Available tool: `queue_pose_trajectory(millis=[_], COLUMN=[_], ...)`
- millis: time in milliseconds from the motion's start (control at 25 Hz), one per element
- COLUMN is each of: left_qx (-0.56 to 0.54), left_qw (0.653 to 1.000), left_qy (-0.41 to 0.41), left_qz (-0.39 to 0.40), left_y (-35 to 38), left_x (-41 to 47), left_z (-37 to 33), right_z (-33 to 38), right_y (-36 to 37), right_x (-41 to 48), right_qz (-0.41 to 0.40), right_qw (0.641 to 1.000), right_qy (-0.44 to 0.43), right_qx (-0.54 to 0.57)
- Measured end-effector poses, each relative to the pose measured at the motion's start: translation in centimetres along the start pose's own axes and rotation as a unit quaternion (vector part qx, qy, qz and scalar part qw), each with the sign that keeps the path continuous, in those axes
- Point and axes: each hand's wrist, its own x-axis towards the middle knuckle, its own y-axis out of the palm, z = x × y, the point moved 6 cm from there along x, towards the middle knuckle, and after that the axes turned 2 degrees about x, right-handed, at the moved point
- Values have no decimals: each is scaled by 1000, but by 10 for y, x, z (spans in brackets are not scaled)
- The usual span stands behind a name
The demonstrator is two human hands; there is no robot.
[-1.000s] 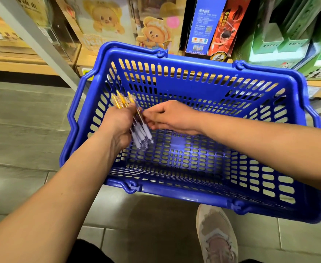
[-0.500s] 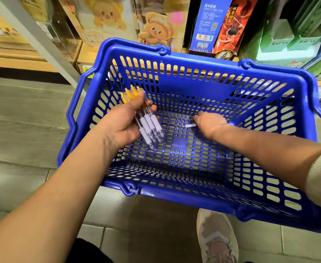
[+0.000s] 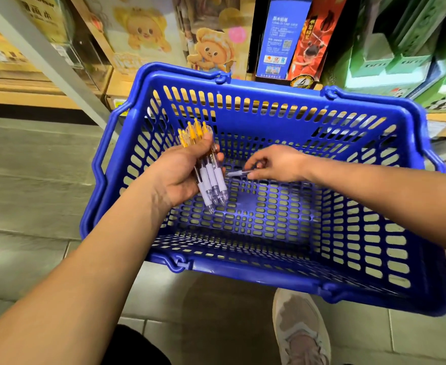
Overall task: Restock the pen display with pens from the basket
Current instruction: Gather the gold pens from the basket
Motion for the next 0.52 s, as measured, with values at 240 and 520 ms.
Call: queue_pose_trajectory(millis=[240,520], left_qx=[25,10], left_qw=[999,1000], left_qy=[9,11], left_qz=[-19,-2], left_y=[-2,-8], left_x=[2,7], left_z=[-1,-4], right_z=[30,51], right_y=[-43,-57], right_x=[-31,-37], right_qz=[-97,-76], right_qw=[940,821], right_qy=[18,-26], right_qx=[326,564])
